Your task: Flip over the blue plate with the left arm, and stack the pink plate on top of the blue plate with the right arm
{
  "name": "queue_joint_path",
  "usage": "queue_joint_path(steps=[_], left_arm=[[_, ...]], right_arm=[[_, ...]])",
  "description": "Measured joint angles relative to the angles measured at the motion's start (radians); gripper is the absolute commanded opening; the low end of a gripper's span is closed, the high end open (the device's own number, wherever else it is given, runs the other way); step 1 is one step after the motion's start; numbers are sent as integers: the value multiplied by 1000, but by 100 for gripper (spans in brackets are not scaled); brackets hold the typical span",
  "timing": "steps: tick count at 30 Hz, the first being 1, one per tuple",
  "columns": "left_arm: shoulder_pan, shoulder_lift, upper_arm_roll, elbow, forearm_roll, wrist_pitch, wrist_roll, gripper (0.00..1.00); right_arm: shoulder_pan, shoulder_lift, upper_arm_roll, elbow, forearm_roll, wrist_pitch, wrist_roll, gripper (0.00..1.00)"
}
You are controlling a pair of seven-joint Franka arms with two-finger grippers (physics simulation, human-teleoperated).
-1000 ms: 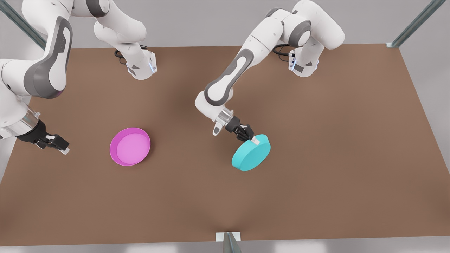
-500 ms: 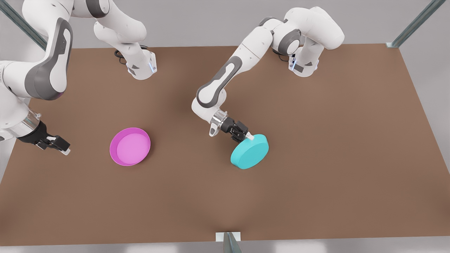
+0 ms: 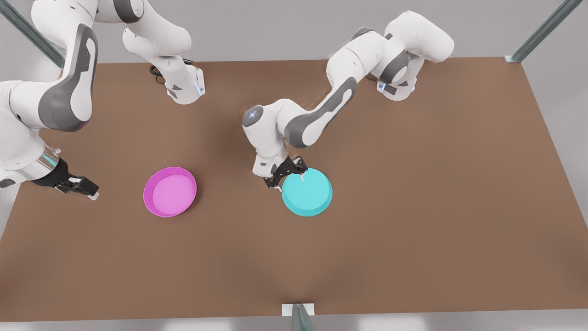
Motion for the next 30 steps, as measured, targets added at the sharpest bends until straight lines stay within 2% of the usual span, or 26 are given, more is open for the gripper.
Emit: queue_joint_path(steps=[1,3,5,6,8,9,10,11,12,13,16,18,20,25,28,30], left_arm=[[81,-33,2,0,-98,-3,42,100],[216,-122,11,-22,-261,-166,416,100],[362,-243,41,-135,-357,-258,786,100],[423,-269,47,-140,-388,-319,929,100],[472,-336,204,-153,-429,-394,1250,100],[515,-428,215,-267,-441,-372,1295,100],[546,-547,205,-416,-443,-302,1297,100],[570,-624,150,-511,-423,-230,1298,100],[620,-646,93,-535,-402,-213,1291,100],[658,-654,69,-536,-385,-210,1295,100],[647,-627,68,-526,-354,-202,1293,100],[647,-624,70,-526,-343,-201,1288,100],[646,-619,72,-526,-337,-203,1288,100],[646,-617,72,-526,-312,-201,1286,100],[644,-614,72,-526,-306,-201,1281,100],[644,-614,72,-526,-303,-201,1280,100]], right_arm=[[-12,-26,-3,-15,-1,-71,4,100],[-46,-73,-8,-59,11,-74,8,100],[-92,-62,-10,-67,100,-114,-8,100],[-79,-45,-9,-42,103,-121,-12,100],[-86,10,-8,10,138,-125,-137,100],[-97,33,-8,9,138,-166,-368,100],[-113,71,-8,4,148,-166,-458,100],[-130,80,-9,-20,167,-162,-472,100],[-123,58,-7,-96,169,-106,-510,100],[-127,56,-8,-139,186,-72,-560,100],[-157,82,1,-235,216,50,-659,100],[-171,118,9,-243,216,91,-668,100],[-296,206,111,-240,216,137,-778,100],[-288,282,121,-398,216,389,-904,100],[-265,349,130,-404,217,421,-903,100],[-262,364,130,-409,217,443,-902,92]])
